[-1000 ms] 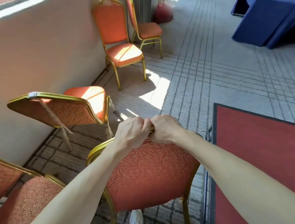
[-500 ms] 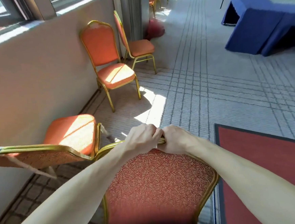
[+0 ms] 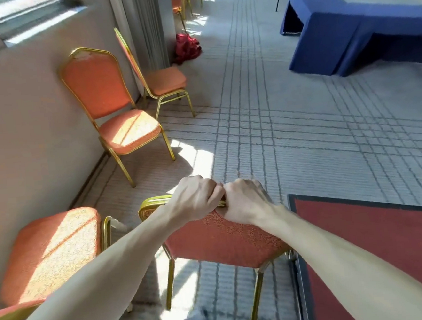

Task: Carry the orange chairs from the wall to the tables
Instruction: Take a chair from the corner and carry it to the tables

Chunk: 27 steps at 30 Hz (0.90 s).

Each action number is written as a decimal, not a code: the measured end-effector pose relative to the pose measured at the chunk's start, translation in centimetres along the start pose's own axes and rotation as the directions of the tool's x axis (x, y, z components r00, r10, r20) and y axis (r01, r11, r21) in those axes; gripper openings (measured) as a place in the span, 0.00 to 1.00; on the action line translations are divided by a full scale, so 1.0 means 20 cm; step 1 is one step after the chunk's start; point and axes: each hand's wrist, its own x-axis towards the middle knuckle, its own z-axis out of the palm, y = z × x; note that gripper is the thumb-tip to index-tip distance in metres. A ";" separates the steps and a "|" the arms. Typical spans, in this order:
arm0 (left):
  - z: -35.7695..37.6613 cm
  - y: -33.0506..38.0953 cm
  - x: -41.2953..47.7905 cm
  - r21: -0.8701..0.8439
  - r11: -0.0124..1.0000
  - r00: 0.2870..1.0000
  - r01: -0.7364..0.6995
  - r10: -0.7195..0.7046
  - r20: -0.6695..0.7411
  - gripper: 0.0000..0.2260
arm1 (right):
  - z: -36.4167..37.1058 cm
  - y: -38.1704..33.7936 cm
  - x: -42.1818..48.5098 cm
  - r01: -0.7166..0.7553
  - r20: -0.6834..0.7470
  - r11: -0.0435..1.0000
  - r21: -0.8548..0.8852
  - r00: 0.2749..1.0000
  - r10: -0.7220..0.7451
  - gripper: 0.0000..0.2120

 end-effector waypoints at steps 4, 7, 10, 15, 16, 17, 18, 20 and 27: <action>0.16 -0.16 0.18 -0.008 1.000 1.000 -0.025 0.025 -0.008 0.20 | 0.07 0.14 0.21 -0.023 0.046 0.998 -0.061 0.999 0.026 0.11; 0.29 -0.28 0.38 -0.015 0.999 0.999 -0.048 0.048 0.026 0.21 | 0.09 0.28 0.40 -0.070 0.094 0.996 -0.059 0.993 0.076 0.12; 0.37 -0.39 0.61 -0.068 0.997 0.997 -0.031 0.036 0.067 0.23 | 0.05 0.41 0.61 -0.127 0.129 0.990 -0.067 0.982 0.135 0.17; 0.38 -0.52 1.04 -0.120 0.993 0.998 0.009 -0.002 0.062 0.22 | -0.05 0.64 0.97 -0.259 0.082 0.964 -0.057 0.961 0.263 0.14; 0.37 -0.53 1.10 -0.127 0.992 0.997 0.017 -0.008 0.071 0.23 | -0.06 0.68 1.01 -0.306 0.056 0.952 -0.027 0.950 0.307 0.14; 0.38 -0.54 1.18 -0.115 0.993 0.997 0.009 0.001 0.083 0.23 | -0.06 0.72 1.05 -0.350 0.026 0.937 0.015 0.937 0.350 0.14; 0.38 -0.55 1.24 -0.100 0.995 0.996 0.001 0.008 0.091 0.23 | -0.06 0.76 1.08 -0.387 -0.001 0.920 0.063 0.922 0.388 0.14; 0.38 -0.56 1.35 -0.098 0.995 0.995 -0.033 0.042 0.091 0.22 | -0.07 0.83 1.13 -0.411 -0.042 0.902 0.130 0.907 0.419 0.14; 0.39 -0.66 1.75 -0.159 0.987 0.995 -0.005 0.020 0.095 0.20 | -0.19 1.07 1.45 -0.420 -0.061 0.890 0.179 0.898 0.436 0.16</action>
